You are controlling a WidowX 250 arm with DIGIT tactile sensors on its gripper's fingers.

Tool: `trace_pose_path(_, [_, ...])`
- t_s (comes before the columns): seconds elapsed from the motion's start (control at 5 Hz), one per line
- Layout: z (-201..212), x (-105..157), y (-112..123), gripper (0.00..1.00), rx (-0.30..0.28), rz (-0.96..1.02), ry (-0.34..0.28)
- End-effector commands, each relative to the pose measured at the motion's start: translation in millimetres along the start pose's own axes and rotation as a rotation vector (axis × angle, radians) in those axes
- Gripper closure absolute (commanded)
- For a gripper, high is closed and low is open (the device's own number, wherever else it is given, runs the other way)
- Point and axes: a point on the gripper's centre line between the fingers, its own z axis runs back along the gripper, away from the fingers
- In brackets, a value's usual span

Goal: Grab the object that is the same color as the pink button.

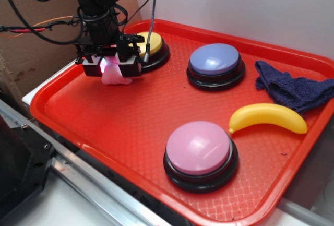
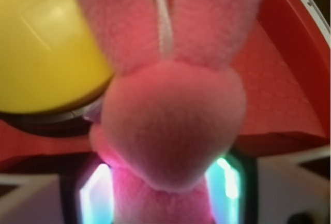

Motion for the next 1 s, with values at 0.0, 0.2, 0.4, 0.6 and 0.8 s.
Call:
trace_pose_path(0.0, [74.2, -8.2, -12.8, 1.0, -0.04, -0.244, 0.028])
trace_pose_path(0.2, [105.8, -24.0, -18.4, 1.0, -0.122, -0.363, 0.055])
trace_pose_path(0.4, [143.5, -44.8, -19.6, 1.0, -0.19, -0.498, 0.097])
trace_pose_path(0.6, [165.6, -63.5, -21.1, 1.0, -0.186, -0.605, 0.055])
trace_pose_path(0.8, [170.3, -77.7, -23.6, 1.0, -0.15, -0.662, 0.01])
